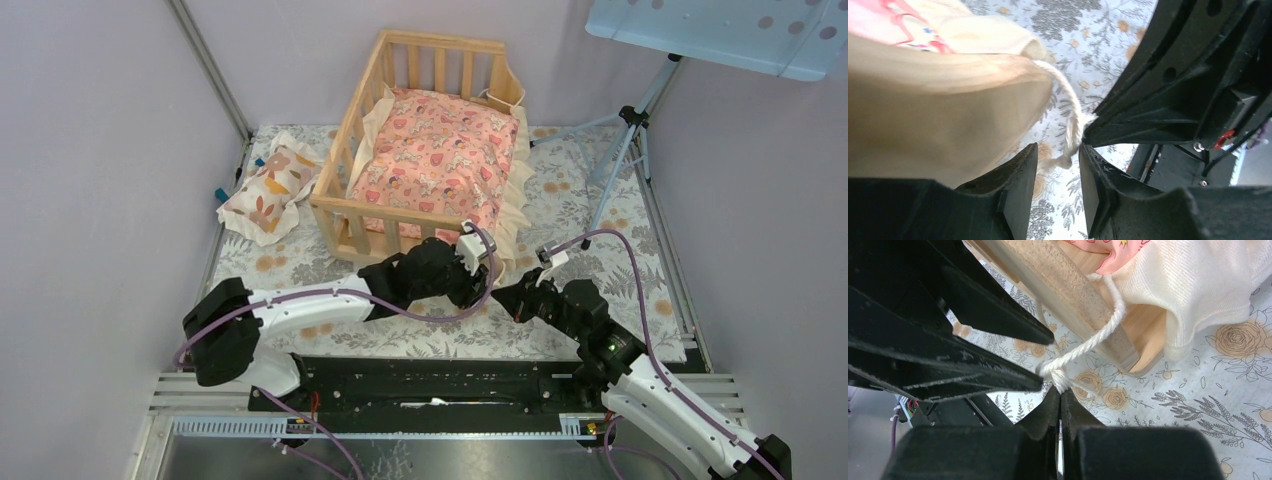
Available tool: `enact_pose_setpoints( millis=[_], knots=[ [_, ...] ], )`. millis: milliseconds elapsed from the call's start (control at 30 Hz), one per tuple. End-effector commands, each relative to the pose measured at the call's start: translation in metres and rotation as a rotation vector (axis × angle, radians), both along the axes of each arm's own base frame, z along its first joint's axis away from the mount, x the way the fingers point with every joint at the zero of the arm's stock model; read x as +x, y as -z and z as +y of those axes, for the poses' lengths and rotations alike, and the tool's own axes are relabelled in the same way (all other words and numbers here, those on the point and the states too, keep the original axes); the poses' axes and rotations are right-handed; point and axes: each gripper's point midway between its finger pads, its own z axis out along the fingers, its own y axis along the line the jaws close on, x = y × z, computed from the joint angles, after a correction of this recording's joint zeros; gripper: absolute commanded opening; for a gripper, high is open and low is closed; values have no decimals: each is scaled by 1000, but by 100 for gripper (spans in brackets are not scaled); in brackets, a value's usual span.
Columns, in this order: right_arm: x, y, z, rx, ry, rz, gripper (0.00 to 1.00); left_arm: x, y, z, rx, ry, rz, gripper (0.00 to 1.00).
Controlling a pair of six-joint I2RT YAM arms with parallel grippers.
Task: Set up the pet bed
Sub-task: Tie the ropes to the bed frame.
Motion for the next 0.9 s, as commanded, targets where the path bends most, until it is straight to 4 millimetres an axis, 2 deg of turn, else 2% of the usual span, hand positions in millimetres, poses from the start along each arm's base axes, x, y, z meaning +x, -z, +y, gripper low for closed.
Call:
enact_pose_setpoints(
  millis=[0,167,267,500,633,667,867],
  knots=[
    [6,-9,-1,23,31,-23,0,70,-76,34,-150,-376,-153,42],
    [7,-8,-2,23,37,-15,0,57,-91,39,-189,-365,-169,43],
    [8,-8,-2,25,44,-12,0,43,-89,43,-216,-351,-150,43],
    [10,-8,-6,5,72,5,0,2,-54,51,-261,-318,-128,45],
    [11,-5,-13,-3,116,26,0,-22,-38,42,-335,-291,-151,54],
    [12,-5,-14,3,125,26,0,-26,-30,42,-338,-288,-162,54],
    [13,-3,-15,33,154,43,0,-33,-8,31,-418,-332,-206,63]
  ],
)
